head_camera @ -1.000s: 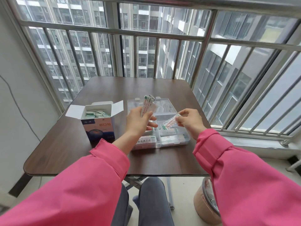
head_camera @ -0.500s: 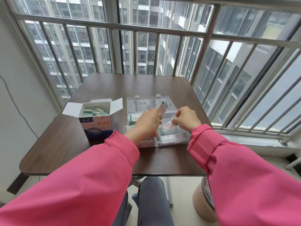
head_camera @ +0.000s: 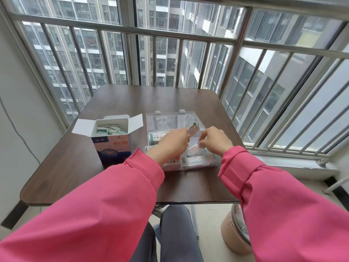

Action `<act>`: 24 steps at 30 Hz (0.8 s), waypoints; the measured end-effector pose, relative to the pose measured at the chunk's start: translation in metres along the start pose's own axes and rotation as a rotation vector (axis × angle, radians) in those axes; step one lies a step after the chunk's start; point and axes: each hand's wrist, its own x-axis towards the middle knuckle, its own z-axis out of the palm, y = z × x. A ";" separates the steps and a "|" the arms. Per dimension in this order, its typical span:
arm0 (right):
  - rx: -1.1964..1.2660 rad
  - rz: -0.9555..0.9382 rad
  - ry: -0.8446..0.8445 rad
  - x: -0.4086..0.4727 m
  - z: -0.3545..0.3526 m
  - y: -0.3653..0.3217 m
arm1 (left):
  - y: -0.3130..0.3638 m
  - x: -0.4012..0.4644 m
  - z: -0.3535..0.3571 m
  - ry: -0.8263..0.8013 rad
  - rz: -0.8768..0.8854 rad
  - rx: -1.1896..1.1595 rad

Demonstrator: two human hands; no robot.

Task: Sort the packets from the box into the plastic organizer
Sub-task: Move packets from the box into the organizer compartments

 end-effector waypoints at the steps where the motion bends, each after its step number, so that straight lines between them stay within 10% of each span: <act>1: -0.007 0.002 -0.002 0.000 0.000 0.000 | -0.001 -0.001 -0.001 0.002 0.003 -0.002; 24: -0.085 -0.045 -0.122 0.007 -0.010 0.001 | 0.005 0.020 -0.015 -0.284 -0.089 0.077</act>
